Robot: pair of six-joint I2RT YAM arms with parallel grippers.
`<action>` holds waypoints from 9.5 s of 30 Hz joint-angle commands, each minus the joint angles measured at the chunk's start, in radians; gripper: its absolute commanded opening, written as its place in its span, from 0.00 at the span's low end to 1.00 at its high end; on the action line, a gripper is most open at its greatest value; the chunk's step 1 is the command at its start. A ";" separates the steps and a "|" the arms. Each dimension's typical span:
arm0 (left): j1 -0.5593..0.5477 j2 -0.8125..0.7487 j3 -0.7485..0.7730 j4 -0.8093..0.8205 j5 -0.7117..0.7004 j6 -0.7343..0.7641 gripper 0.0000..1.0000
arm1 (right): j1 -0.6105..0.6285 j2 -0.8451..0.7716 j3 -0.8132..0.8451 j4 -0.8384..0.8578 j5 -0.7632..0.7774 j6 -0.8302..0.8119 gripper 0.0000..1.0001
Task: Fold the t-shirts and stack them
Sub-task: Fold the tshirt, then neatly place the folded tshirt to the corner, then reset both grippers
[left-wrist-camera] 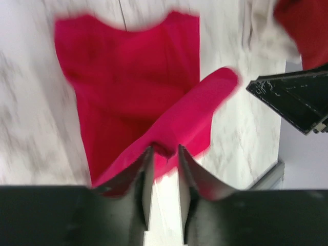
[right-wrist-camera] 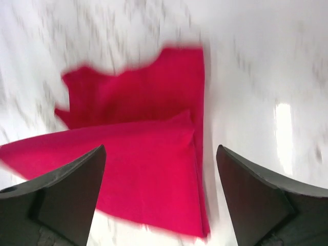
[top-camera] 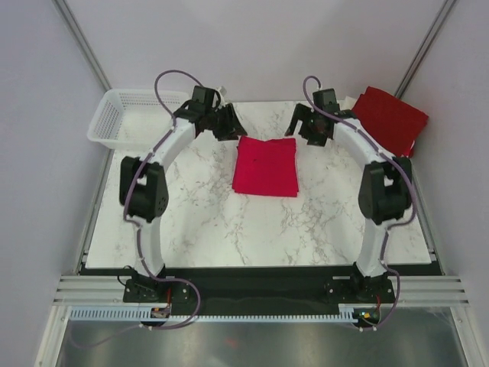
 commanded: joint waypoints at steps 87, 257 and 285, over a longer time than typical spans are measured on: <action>-0.002 -1.226 -0.909 -0.093 -0.120 0.193 1.00 | -0.580 -0.060 0.126 0.548 -0.242 0.474 0.00; 0.358 -0.482 -1.504 1.768 -0.294 0.540 1.00 | 0.100 -0.530 -1.329 1.565 0.771 -0.570 0.98; 0.358 -0.480 -1.506 1.774 -0.300 0.538 1.00 | -0.109 -0.326 -1.346 1.812 0.449 -0.495 0.98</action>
